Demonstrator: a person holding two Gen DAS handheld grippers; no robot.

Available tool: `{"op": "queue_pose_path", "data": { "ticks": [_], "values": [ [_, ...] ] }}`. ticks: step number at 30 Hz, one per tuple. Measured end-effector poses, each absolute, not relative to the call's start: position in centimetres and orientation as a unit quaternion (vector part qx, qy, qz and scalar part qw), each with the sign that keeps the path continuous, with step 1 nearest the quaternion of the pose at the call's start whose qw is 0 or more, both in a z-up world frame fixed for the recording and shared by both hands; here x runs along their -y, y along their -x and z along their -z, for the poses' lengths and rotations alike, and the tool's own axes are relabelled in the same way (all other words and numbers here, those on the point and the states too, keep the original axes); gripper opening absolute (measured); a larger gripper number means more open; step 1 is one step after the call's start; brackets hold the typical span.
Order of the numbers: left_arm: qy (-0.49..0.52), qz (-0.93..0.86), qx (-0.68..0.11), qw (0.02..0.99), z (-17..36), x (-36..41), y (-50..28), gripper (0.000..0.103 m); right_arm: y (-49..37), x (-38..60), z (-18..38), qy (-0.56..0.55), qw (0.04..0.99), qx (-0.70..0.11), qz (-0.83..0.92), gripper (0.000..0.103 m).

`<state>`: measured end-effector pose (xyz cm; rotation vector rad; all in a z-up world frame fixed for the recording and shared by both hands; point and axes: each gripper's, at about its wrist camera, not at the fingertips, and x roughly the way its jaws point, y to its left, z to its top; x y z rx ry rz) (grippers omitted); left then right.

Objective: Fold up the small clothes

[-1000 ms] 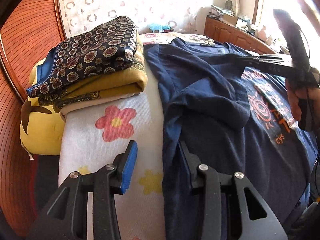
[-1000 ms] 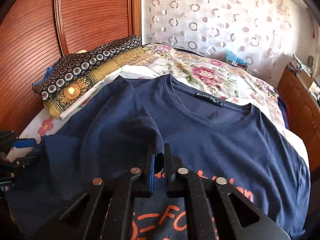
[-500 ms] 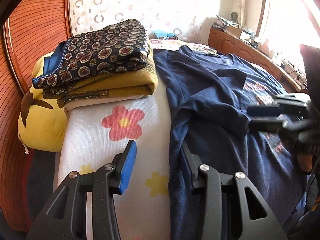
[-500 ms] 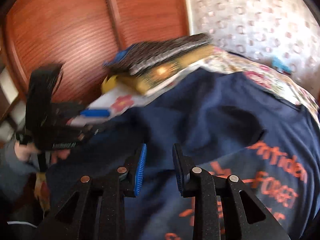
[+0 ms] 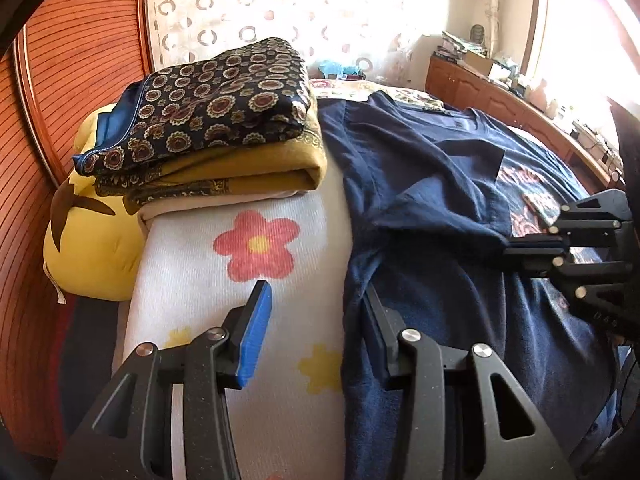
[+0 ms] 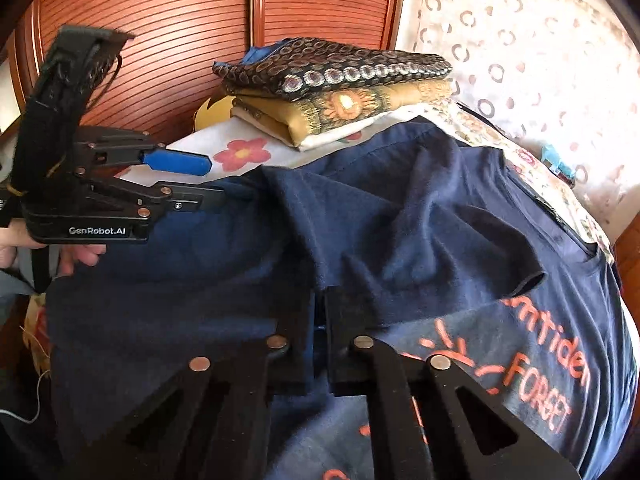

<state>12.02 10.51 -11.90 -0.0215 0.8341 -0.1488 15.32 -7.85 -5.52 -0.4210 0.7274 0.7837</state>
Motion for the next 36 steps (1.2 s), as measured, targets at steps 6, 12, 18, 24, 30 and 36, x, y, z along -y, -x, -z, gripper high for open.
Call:
{"op": "queue_pose_path", "data": {
  "ticks": [6,12,18,24,30,36],
  "values": [
    [0.034,0.085,-0.376,0.922,10.2,-11.1,-10.0,0.045,-14.0,10.1,4.7,0.193,0.838,-0.339,-0.382,0.003],
    [0.038,0.088,-0.349,0.932,7.2,-10.6,-7.9,0.045,-13.6,12.4,3.8,0.157,0.848,-0.329,-0.384,0.003],
    [0.008,0.099,-0.353,0.930,6.9,-7.7,-9.8,0.045,-14.3,15.8,3.1,0.108,0.872,-0.322,-0.352,0.004],
    [-0.015,0.105,-0.371,0.923,7.5,-4.7,-13.8,0.045,-17.5,18.6,3.3,0.055,0.893,-0.333,-0.297,0.022],
    [-0.038,0.123,-0.389,0.912,8.2,-1.7,-16.3,0.045,-16.8,22.2,3.1,0.022,0.903,-0.335,-0.267,0.022],
    [-0.064,0.129,-0.409,0.901,10.0,0.8,-17.3,0.045,-14.0,27.7,3.4,0.004,0.915,-0.337,-0.222,0.026]
  ]
}}
